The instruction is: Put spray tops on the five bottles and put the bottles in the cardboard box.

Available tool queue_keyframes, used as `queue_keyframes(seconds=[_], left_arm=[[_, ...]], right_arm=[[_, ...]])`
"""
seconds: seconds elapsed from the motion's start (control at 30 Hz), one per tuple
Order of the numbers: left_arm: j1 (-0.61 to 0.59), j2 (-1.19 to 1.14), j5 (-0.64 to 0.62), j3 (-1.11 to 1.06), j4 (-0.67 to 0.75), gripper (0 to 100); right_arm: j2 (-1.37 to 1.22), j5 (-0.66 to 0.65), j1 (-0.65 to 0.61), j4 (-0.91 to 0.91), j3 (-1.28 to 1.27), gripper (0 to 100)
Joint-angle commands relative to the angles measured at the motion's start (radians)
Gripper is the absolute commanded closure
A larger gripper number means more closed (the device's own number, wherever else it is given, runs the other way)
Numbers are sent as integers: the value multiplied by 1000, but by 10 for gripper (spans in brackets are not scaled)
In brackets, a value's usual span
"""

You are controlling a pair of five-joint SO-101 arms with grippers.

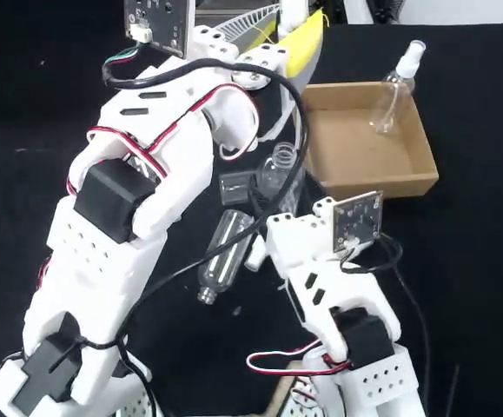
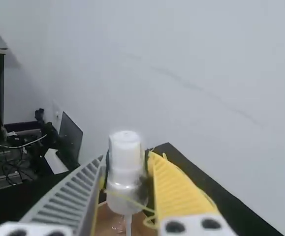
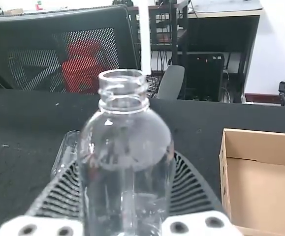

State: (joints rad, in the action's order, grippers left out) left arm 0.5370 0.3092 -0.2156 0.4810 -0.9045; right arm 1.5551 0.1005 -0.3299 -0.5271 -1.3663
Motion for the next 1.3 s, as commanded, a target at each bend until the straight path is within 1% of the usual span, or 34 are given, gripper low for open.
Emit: queue_keyframes(seconds=[0.0, 0.1, 0.23, 0.57, 0.77, 1.2, 1.27], left_arm=[[-18, 34, 6, 18, -8, 971], [-18, 41, 11, 18, -8, 971], [-8, 91, 61, 1, -8, 971], [-7, 123, 52, -117, 3, 971], [-7, 126, 57, -154, 87, 971], [-7, 115, 60, -148, 94, 971], [-7, 115, 60, -157, 132, 971]], right_arm=[[21, 8, -9, 31, 8, 988], [21, 8, -11, 31, 8, 988], [21, 8, -12, 31, 10, 988], [21, 8, -12, 29, 13, 988], [21, 8, -12, 29, 12, 988], [21, 8, -12, 29, 13, 988], [21, 8, -12, 29, 13, 988]])
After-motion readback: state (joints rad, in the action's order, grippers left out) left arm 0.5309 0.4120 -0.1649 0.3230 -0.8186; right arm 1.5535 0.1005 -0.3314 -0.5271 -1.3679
